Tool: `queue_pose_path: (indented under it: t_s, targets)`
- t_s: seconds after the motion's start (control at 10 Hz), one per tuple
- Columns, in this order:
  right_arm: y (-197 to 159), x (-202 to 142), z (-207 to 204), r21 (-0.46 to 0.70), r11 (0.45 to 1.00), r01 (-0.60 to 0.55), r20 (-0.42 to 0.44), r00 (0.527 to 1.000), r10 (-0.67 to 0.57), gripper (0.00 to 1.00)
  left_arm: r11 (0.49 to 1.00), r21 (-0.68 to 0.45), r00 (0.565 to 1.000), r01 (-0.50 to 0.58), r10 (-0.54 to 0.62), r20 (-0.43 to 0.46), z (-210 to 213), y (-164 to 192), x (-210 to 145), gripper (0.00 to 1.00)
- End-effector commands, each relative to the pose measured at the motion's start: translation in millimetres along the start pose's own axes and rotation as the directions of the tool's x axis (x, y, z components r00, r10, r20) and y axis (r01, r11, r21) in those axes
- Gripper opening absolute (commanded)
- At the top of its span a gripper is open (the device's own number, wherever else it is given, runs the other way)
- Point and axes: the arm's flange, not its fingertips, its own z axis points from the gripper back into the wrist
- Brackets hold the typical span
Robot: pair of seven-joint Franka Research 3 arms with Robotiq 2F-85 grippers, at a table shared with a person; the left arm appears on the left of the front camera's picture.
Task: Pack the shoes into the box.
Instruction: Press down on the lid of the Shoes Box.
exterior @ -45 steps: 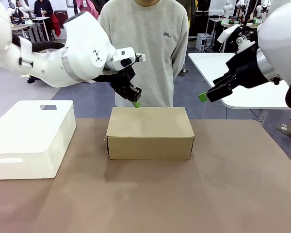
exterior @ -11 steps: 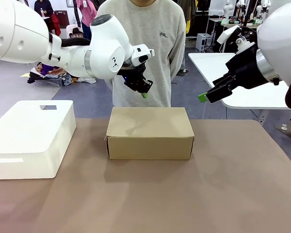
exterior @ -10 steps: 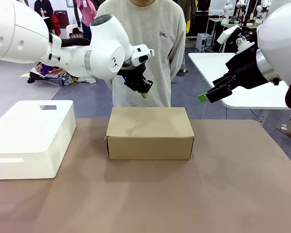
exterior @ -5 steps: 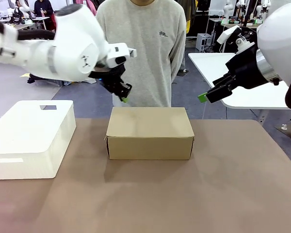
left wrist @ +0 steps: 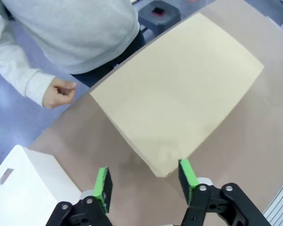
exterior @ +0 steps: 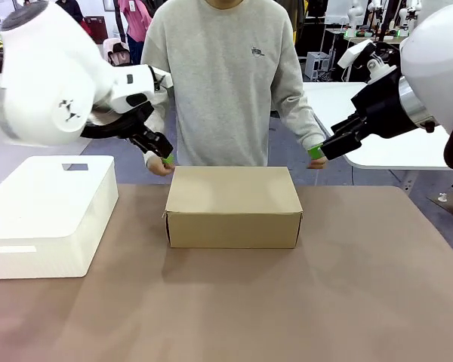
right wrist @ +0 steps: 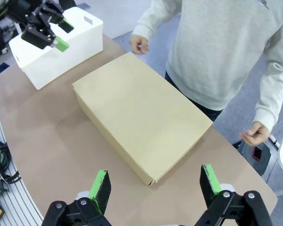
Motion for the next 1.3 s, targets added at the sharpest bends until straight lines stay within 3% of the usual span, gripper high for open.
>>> queue_pose_path:
  t_s: [0.0, 0.5, 0.8, 0.9, 1.2]
  targets:
    - [-1, 0, 1, -0.003, 1.0, -0.008, -0.005, 1.0, 0.008, 1.0, 1.0, 0.019, 0.997, 0.012, -0.014, 0.075, 19, -1, -21, 1.0]
    - [-1, 0, 1, -0.003, 1.0, -0.008, -0.005, 1.0, 0.008, 1.0, 0.997, 0.073, 0.98, 0.009, -0.023, 0.199, 47, -10, -24, 1.0]
    - [-1, 0, 1, -0.003, 1.0, -0.008, -0.005, 1.0, 0.008, 1.0, 1.0, 0.007, 0.969, 0.026, -0.027, 0.246, 51, -5, -20, 1.0]
    - [-1, 0, 1, -0.003, 1.0, -0.008, -0.005, 1.0, 0.008, 1.0, 0.998, 0.064, 0.978, 0.023, -0.036, 0.206, 52, -10, -15, 1.0]
    - [-1, 0, 1, -0.003, 1.0, -0.008, -0.005, 1.0, 0.008, 1.0, 0.998, 0.064, 0.978, 0.023, -0.036, 0.206, 52, -10, -15, 1.0]
